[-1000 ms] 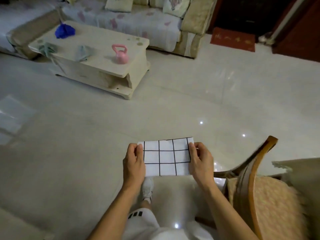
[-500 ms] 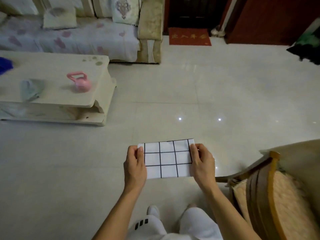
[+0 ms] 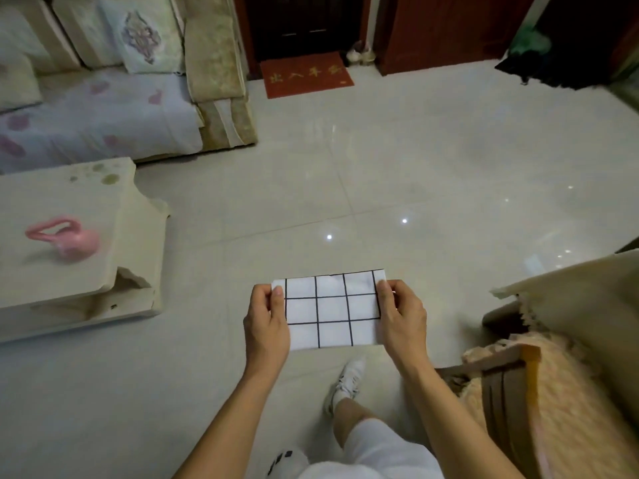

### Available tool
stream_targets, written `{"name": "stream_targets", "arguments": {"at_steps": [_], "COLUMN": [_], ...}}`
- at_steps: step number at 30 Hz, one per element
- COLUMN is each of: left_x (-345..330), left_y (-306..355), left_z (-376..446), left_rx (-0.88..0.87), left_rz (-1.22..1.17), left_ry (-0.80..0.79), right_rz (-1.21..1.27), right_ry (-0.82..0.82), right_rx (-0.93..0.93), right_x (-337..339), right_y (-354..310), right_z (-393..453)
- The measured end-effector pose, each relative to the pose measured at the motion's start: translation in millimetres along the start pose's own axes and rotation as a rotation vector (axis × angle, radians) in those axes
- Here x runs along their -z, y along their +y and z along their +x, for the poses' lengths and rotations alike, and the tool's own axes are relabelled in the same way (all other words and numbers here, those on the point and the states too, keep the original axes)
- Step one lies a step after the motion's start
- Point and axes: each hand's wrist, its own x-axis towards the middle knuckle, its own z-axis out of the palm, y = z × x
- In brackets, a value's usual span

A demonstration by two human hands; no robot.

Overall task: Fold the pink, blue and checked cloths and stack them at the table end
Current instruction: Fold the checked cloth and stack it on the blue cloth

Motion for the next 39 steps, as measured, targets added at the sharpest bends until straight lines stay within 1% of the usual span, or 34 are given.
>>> {"name": "stream_targets", "arguments": {"at_steps": [6,10,20,27,34,39], "left_x": [-71.6,-117.1,-201.5,-270.5,-338.3,-377.6], "left_y": [46.7,75.9,128.1,147.2,199.9,230.7], "left_z": [76.8,113.1,181.6,246.9,334.4,380.9], "left_rx": [0.0,-0.01,-0.056,-0.076,-0.133,-0.179], "left_rz": [0.034,0.036,0.004,0.023,0.01,-0.003], "left_ry": [-0.052,-0.071,-0.219,-0.367,-0.501,-0.603], "right_rz": [0.062,0.075,0.043,0.004,0.01,0.014], "right_ry": [0.064,0.11,0.263,0.407,0.549,0.659], "right_rx": [-0.066,-0.103,-0.168,-0.258,-0.285,-0.303], "right_x": [15.1,31.9,57.2,65.7,69.9,75.4], "right_y": [-9.1,-13.4,-10.4,-5.8,-28.0,-42.9], "right_z": [101.7,159.1,251.4,321.5,412.4,460.3]}}
